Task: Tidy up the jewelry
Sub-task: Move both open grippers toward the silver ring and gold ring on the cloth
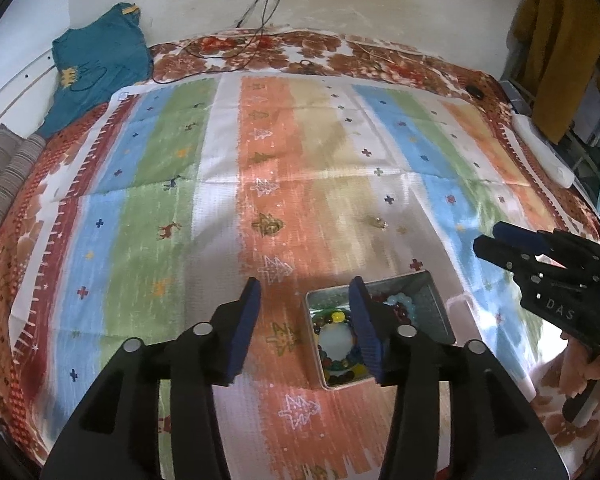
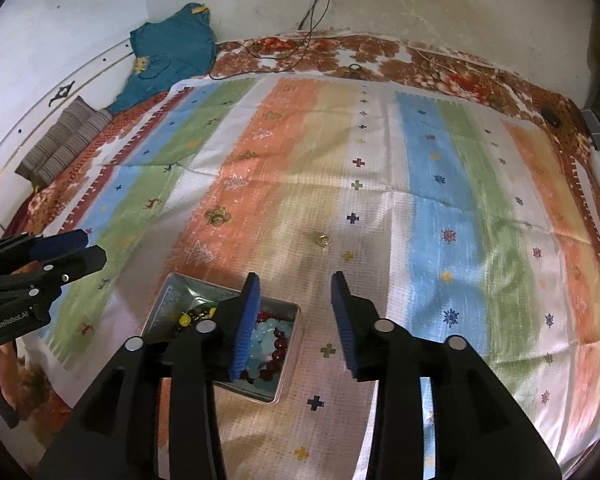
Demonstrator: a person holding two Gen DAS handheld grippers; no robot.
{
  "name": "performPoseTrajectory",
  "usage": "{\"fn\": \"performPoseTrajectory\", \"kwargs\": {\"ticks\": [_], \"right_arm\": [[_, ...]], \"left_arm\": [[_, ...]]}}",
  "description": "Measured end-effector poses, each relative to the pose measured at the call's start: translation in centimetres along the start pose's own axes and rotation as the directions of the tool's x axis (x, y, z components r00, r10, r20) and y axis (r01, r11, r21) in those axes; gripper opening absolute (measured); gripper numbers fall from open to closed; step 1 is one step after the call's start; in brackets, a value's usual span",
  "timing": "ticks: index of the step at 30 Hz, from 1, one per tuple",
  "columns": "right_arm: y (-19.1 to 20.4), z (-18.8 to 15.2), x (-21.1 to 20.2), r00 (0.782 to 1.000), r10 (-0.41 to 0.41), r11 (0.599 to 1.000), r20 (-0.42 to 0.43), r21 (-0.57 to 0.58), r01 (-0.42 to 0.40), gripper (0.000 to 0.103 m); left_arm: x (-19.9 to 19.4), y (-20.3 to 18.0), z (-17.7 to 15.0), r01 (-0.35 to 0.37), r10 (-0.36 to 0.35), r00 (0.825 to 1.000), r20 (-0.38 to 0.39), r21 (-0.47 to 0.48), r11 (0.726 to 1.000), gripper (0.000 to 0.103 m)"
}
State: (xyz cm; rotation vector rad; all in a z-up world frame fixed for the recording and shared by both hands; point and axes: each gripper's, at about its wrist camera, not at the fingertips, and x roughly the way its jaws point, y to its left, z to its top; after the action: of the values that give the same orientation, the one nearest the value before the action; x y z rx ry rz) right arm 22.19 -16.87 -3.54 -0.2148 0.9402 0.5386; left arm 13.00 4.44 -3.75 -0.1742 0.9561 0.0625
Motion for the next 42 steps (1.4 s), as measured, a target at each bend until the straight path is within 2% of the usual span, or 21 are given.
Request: {"fn": "performPoseTrajectory", "kwargs": {"ticks": [5,10,14,20,23,29,33,42], "right_arm": [[-0.2,0.4,1.3,1.000,-0.012,1.000,-0.027,0.001,0.012,0.040],[-0.7,0.8,3.0,0.997,-0.050,0.999,-0.054,0.008,0.051,0.043],[-0.9,1.0,4.2,0.996,-0.058,0.998,-0.068,0.000,0.058,0.044],[-1.0,1.4,5.0,0.995,-0.069,0.998,-0.065,-0.003,0.069,0.044],[-1.0,1.5,5.6,0.994,-0.068,0.998,-0.080,-0.011,0.067,0.048],[-1.3,2.0,7.2,0.992,-0.059,0.998,-0.107,0.002,0.060,0.049],[-1.4,2.4,8.0,0.992,-0.057,0.998,-0.115,0.007,0.058,0.049],[-1.6,2.9,10.2,0.988,-0.059,0.998,-0.142,0.004,0.060,0.049]], "left_arm": [[1.5,0.3,0.8,-0.008,0.008,1.000,-0.021,-0.014,1.000,0.047],[3.4,0.5,1.5,-0.064,0.064,0.997,-0.045,0.000,0.998,0.047],[4.3,0.7,2.0,-0.081,0.082,0.995,-0.057,0.005,0.997,0.047],[5.7,0.6,2.8,-0.089,0.089,0.994,-0.068,0.012,0.996,0.048],[6.5,0.8,3.2,-0.091,0.092,0.993,-0.073,0.017,0.996,0.049],[8.5,1.6,3.7,-0.104,0.103,0.989,-0.110,-0.001,0.995,0.051],[9.2,1.5,4.0,-0.102,0.102,0.988,-0.116,0.007,0.995,0.054],[11.6,1.4,4.8,-0.106,0.109,0.984,-0.144,0.028,0.994,0.054]]}}
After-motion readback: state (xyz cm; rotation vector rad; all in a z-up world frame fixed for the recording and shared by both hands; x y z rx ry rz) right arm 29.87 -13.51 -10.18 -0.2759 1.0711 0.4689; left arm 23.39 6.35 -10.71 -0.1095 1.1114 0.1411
